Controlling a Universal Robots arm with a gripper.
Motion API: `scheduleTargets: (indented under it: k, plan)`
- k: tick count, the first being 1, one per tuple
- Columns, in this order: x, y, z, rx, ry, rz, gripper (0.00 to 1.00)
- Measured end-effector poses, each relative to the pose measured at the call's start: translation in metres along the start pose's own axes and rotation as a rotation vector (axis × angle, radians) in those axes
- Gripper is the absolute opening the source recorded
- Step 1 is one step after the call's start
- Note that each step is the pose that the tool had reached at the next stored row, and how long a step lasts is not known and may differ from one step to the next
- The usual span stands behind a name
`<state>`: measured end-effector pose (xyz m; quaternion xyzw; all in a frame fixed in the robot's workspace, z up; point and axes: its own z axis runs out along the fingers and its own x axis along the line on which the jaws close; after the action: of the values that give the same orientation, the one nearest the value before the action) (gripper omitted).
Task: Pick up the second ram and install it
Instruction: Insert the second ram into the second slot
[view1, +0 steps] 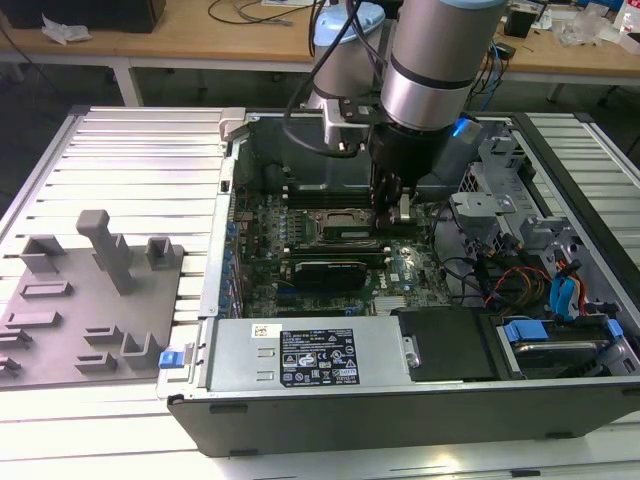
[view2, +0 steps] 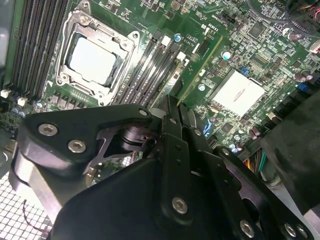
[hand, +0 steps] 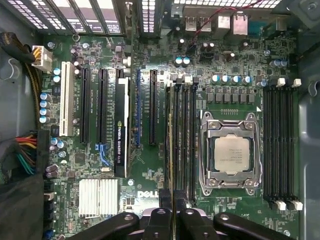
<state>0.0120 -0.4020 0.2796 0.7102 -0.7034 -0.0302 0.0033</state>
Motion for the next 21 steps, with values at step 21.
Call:
scheduleTargets:
  k: [21]
  plan:
    - [-0.0179, 0.0314, 0.0340, 0.0016, 0.0012, 0.045, 0.13]
